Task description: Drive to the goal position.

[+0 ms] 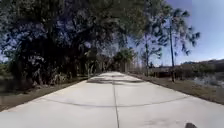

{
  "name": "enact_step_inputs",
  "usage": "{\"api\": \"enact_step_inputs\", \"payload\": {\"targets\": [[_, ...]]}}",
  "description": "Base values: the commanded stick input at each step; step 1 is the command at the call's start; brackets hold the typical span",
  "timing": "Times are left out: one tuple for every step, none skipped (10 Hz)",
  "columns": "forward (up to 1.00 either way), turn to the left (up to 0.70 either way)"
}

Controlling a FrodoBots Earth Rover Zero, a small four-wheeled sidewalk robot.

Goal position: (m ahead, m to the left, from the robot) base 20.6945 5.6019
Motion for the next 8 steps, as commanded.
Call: {"api": "enact_step_inputs", "payload": {"targets": [[1.0, -0.08], [1.0, -0.07], [1.0, -0.06], [1.0, -0.06], [1.0, -0.05], [1.0, -0.05], [1.0, -0.05], [1.0, -0.05]]}}
